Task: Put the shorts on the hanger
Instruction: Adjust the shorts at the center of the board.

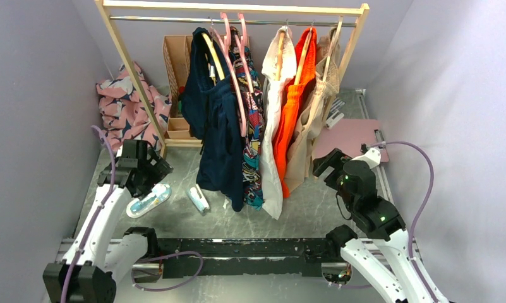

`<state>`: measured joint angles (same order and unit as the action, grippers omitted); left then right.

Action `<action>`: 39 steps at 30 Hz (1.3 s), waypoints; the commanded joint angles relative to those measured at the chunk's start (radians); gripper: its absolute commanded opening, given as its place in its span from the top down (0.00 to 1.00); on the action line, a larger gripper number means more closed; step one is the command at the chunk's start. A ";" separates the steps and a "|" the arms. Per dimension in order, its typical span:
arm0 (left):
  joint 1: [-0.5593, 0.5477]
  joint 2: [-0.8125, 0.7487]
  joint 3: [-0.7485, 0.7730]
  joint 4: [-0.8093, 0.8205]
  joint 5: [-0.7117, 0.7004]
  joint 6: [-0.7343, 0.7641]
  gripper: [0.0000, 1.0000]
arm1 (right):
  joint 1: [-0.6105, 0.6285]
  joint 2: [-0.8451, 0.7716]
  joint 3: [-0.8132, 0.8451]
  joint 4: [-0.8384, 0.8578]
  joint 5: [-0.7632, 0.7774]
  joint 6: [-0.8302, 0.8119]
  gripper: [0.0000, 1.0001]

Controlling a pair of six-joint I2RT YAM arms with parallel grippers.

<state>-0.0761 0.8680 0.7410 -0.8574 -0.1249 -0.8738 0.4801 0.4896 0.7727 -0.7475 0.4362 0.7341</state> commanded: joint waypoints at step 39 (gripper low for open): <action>0.493 0.611 0.196 0.607 0.261 0.058 0.15 | 0.005 -0.053 -0.046 0.101 -0.107 -0.071 0.15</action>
<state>0.4046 1.4143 0.8951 -0.3424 0.0795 -0.7872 0.4801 0.4496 0.7414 -0.6670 0.3344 0.6773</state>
